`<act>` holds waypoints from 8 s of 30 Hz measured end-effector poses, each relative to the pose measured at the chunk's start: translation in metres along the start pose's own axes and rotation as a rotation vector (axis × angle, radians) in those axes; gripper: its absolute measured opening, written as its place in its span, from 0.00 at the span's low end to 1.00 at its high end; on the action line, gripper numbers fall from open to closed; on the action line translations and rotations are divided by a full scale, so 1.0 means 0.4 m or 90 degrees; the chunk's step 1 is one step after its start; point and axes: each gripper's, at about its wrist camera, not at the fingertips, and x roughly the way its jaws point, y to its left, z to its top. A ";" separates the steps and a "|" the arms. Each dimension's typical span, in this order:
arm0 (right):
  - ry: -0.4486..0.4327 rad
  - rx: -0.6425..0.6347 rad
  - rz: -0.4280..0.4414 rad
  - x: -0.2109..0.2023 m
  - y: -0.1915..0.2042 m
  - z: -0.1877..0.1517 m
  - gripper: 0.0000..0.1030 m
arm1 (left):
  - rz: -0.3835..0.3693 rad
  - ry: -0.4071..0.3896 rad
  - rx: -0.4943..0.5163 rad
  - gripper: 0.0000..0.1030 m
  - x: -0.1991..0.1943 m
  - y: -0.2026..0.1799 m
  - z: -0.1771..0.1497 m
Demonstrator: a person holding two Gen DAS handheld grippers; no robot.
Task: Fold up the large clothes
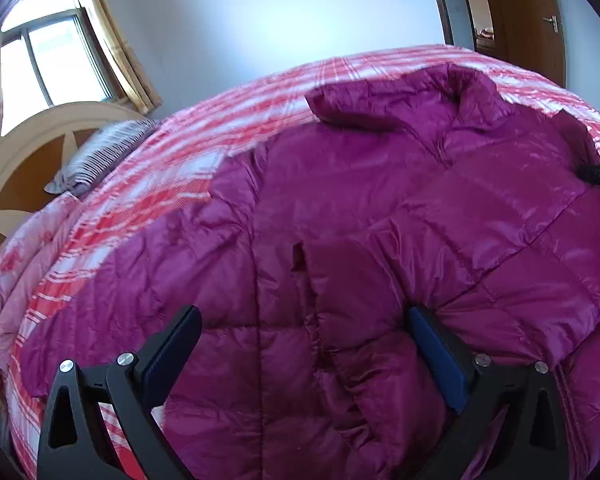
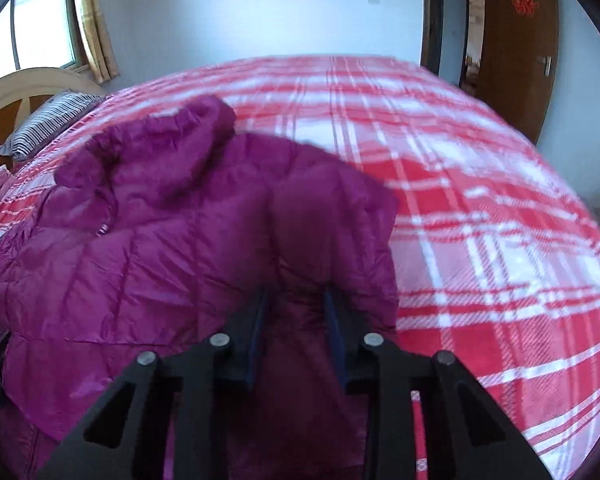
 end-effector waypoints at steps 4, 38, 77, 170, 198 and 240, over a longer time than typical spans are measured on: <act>-0.003 -0.015 -0.008 0.013 -0.006 -0.008 0.28 | -0.001 0.005 -0.003 0.99 0.007 -0.004 -0.005; 0.011 -0.137 0.054 -0.029 0.235 -0.092 0.42 | -0.062 0.021 -0.053 0.99 0.027 0.026 -0.010; 0.002 -0.159 0.038 -0.032 0.244 -0.099 0.43 | 0.049 0.039 -0.422 0.88 -0.005 0.843 -0.262; -0.005 -0.129 0.069 -0.038 0.228 -0.092 0.43 | -0.091 -0.303 -0.031 0.90 -0.356 0.092 0.124; -0.073 -0.028 0.226 -0.219 0.244 0.000 0.42 | -0.004 -0.032 -0.043 0.91 0.048 0.054 0.041; -0.013 -0.069 0.166 -0.134 0.290 -0.032 0.28 | 0.148 0.054 -0.155 0.98 0.267 0.260 0.116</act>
